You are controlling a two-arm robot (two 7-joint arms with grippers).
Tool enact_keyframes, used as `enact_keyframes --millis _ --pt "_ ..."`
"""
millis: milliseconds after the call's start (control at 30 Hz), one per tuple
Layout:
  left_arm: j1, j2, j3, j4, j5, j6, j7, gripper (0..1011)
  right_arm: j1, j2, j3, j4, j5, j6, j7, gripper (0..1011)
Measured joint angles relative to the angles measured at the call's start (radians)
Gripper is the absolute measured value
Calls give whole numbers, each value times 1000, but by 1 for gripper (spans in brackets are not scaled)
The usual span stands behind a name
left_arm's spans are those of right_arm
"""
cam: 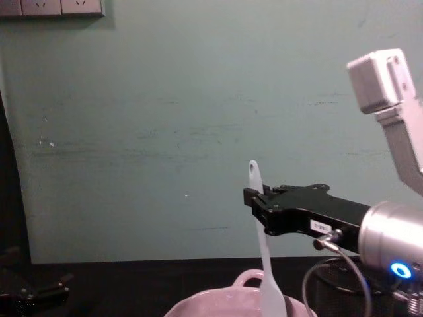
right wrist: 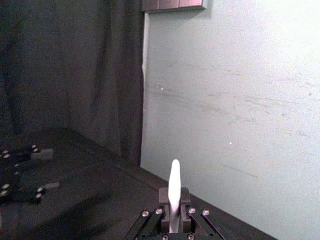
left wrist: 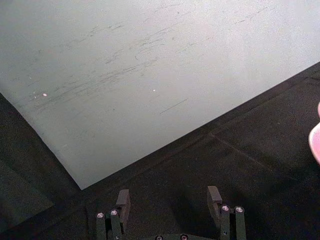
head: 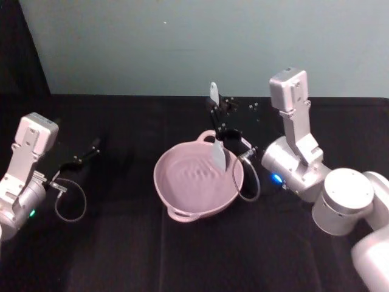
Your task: Use the one hand to pick up the spoon and stir the clear water in the bowl.
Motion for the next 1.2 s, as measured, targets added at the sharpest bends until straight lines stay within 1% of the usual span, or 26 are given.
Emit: enact_keyframes --millis 67,100,167,200,300,333,433,500,533,600,733,767,833,867,967,1067,1200 --pt "0 0 0 0 0 0 0 1011 -16 10 7 -24 7 14 13 125" --pt "0 0 0 0 0 0 0 1011 -34 20 14 -49 15 26 25 125" --pt "0 0 0 0 0 0 0 1011 -52 30 20 -77 25 39 39 125" --pt "0 0 0 0 0 0 0 1011 -72 39 23 -106 34 49 50 125" --pt "0 0 0 0 0 0 0 1011 -100 48 25 -146 45 58 61 125" --pt "0 0 0 0 0 0 0 1011 -117 53 24 -170 54 62 70 125" --pt "0 0 0 0 0 0 0 1011 -140 56 14 -205 69 71 86 125" --pt "0 0 0 0 0 0 0 1011 -145 52 5 -212 72 72 90 125" --pt "0 0 0 0 0 0 0 1011 -146 45 -5 -212 74 72 91 125" --pt "0 0 0 0 0 0 0 1011 -144 35 -15 -206 76 71 91 125" --pt "0 0 0 0 0 0 0 1011 -124 1 -36 -166 71 61 83 125" --pt "0 0 0 0 0 0 0 1011 -112 -15 -41 -143 66 53 76 125" --pt "0 0 0 0 0 0 0 1011 -99 -28 -44 -119 60 43 69 125" --pt "0 0 0 0 0 0 0 1011 -87 -41 -46 -98 54 31 63 125" --pt "0 0 0 0 0 0 0 1011 -63 -63 -44 -53 42 6 52 125" --pt "0 0 0 0 0 0 0 1011 -49 -74 -39 -27 32 -11 45 125" --pt "0 0 0 0 0 0 0 1011 -20 -96 -23 29 10 -37 21 125"
